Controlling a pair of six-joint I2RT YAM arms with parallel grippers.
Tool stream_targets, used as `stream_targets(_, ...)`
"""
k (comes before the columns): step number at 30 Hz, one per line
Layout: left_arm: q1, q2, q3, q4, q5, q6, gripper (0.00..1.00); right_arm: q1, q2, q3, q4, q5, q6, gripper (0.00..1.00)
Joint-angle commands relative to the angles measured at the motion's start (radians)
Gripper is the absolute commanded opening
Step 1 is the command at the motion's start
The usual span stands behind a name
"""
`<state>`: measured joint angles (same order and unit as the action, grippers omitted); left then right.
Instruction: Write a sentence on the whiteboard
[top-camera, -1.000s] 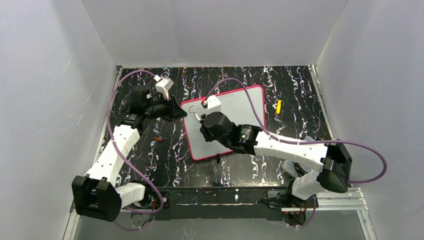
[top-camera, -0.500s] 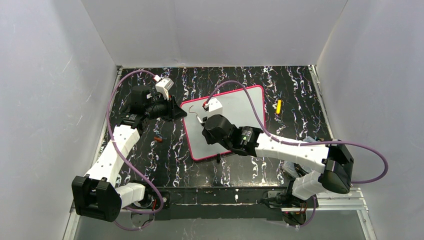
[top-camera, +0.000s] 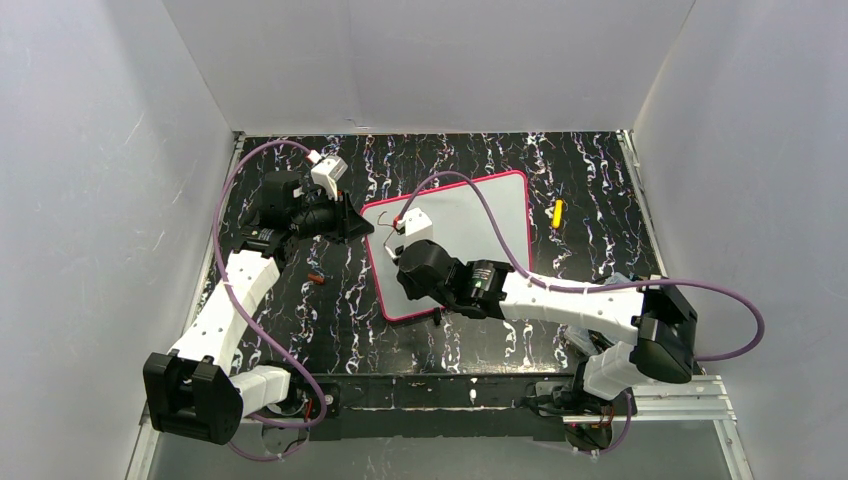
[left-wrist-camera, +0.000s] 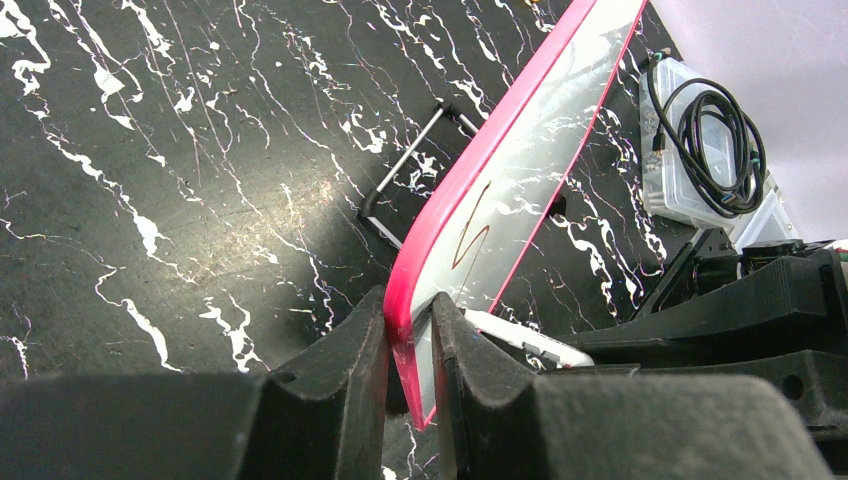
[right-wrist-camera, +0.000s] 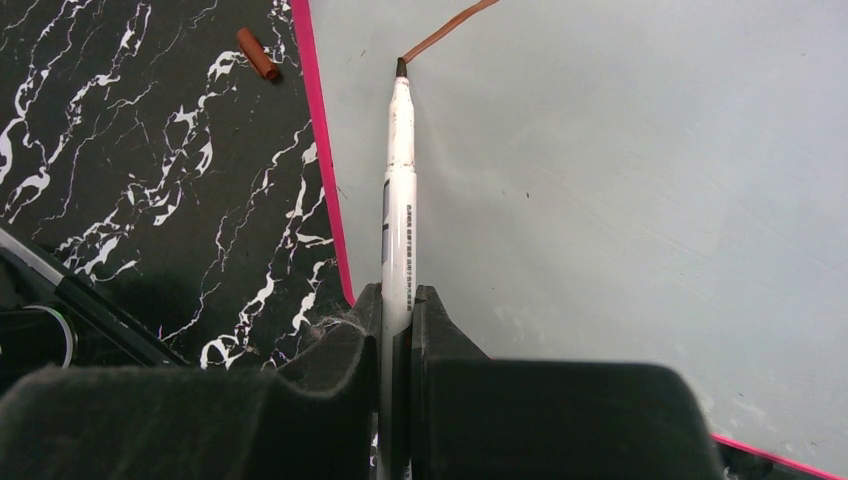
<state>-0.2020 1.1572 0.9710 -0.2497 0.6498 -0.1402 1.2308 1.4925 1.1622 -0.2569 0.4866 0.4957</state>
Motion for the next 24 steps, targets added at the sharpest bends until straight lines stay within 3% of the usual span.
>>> stream_targets(1,-0.014,-0.035,-0.009,-0.036,0.005,0.039,0.02,0.004,0.004,0.031,0.040,0.007,-0.013,0.01)
stream_targets(12,-0.014,-0.039,-0.011,-0.043,-0.018,0.048,0.01,0.018,-0.137,-0.025,0.046,0.067,-0.042,0.01)
stream_targets(24,-0.014,-0.035,-0.009,-0.048,-0.015,0.054,0.01,0.003,-0.101,0.007,0.020,0.110,-0.082,0.01)
